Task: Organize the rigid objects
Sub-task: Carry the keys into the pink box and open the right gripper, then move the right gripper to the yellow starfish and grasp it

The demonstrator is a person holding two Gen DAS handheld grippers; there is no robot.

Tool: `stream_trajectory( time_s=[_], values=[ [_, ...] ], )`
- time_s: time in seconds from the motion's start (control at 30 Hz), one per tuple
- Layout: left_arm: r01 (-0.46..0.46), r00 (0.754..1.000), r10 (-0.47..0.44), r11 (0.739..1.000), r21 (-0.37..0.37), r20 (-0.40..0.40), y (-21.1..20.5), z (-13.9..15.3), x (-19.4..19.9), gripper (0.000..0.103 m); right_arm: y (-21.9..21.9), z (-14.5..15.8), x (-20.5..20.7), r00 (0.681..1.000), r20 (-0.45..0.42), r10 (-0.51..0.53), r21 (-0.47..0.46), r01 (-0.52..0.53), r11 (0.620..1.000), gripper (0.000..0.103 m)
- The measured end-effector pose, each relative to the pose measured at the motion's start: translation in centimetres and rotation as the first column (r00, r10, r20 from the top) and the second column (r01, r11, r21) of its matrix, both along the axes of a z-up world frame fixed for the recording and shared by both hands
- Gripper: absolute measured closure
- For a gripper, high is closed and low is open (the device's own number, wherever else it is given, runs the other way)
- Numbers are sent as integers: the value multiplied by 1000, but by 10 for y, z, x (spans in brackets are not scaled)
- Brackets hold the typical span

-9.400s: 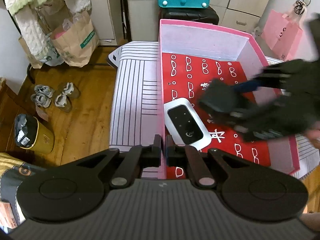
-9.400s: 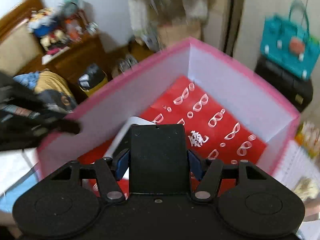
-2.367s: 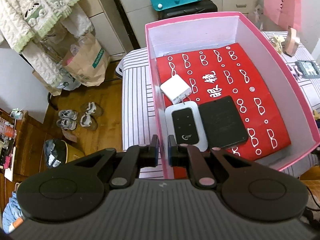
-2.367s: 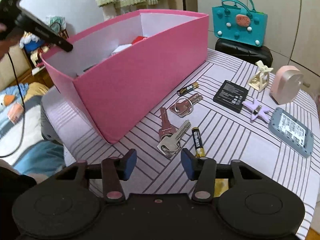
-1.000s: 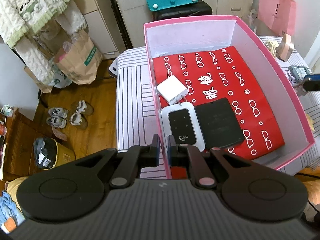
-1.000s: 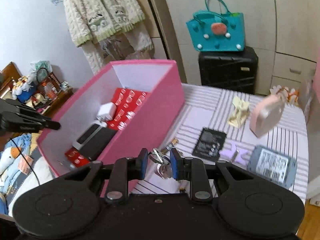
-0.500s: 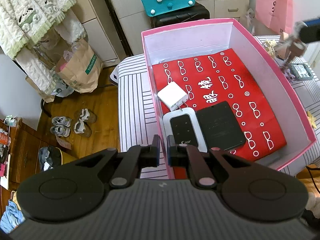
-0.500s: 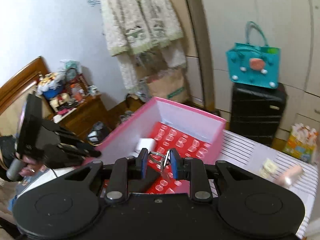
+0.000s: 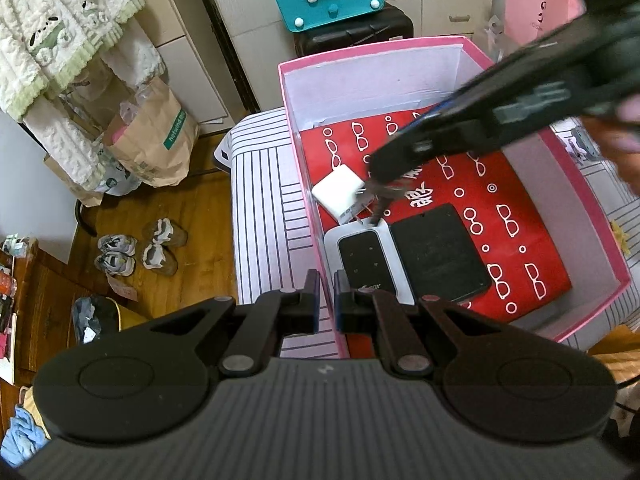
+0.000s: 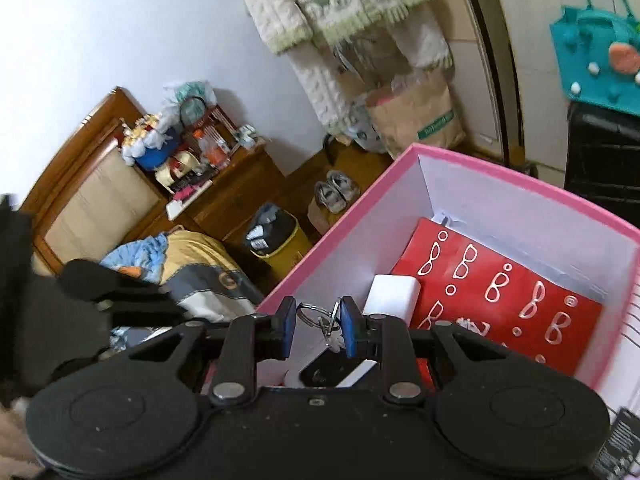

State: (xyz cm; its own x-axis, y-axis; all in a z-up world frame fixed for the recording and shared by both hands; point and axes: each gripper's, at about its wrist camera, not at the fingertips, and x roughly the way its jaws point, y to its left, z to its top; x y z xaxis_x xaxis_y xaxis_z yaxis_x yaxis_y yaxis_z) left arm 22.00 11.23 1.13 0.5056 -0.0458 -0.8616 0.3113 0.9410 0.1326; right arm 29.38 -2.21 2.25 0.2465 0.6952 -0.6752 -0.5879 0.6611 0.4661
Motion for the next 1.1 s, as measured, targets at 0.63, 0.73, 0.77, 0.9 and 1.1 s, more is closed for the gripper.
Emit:
stream_trajectory(
  time_s=[0.63, 0.73, 0.77, 0.9, 1.1],
  values=[
    [2, 1000, -2, 1000, 0, -15, 0, -2, 2, 97, 4, -16, 32, 996, 44, -74, -80, 78, 994, 69],
    [-3, 1000, 4, 1000, 2, -18, 0, -3, 2, 97, -13, -5, 19, 995, 45, -86, -83, 90, 992, 69],
    [-3, 1000, 4, 1000, 6, -17, -1, -4, 2, 97, -20, 0, 12, 995, 50, -92, -87, 96, 992, 69],
    [-7, 1000, 7, 1000, 8, -18, -1, -4, 1, 97, -52, 17, -21, 989, 105, -106, -84, 115, 990, 67],
    [-14, 1000, 14, 1000, 8, -15, -1, -5, 0, 97, -108, 28, -82, 963, 218, -160, -105, 186, 977, 62]
  ],
)
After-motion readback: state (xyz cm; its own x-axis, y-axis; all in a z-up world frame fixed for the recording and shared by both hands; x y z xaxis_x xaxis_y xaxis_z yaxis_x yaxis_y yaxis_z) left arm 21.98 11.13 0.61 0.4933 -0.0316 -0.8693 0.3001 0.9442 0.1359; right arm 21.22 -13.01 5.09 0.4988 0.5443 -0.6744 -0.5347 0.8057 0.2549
